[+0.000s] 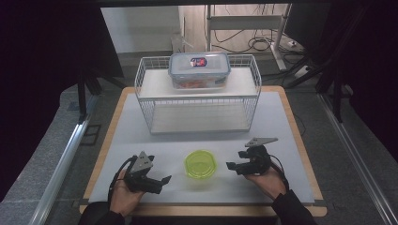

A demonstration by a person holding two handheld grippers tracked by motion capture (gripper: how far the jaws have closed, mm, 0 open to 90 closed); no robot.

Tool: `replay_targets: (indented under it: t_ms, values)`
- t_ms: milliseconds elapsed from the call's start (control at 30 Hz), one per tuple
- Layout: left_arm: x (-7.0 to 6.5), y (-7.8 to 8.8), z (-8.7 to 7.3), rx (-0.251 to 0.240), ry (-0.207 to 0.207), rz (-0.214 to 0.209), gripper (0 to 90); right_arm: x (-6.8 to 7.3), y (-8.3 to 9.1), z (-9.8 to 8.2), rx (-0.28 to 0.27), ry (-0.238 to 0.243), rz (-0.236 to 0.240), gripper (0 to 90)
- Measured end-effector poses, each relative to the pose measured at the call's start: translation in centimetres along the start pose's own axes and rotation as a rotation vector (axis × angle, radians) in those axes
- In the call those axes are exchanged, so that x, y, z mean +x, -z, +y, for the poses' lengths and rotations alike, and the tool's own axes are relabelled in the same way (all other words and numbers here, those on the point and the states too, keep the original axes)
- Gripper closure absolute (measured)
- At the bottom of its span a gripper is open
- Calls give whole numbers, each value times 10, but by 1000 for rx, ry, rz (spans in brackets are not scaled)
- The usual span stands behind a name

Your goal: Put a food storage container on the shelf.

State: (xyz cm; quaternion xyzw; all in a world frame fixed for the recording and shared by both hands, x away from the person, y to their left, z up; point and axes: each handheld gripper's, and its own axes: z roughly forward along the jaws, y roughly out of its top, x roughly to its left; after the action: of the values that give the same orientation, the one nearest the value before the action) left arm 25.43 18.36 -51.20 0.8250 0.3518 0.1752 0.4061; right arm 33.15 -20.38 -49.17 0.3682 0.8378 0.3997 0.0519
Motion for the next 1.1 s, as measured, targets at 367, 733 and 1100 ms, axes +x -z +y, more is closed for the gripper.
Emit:
replay_targets:
  t_ms: [367, 733, 1100]
  values:
    - [0, -1, 0, 7, -6, -2, 33, 8, -11, 18, -25, -64, 111, 347]
    - [-1, -3, 0, 17, -9, -12, 34, 10, -32, 30, 9, -145, 244, 443]
    - [-3, -5, 0, 27, -15, -21, 37, 3, -51, 30, 89, -271, 386, 601]
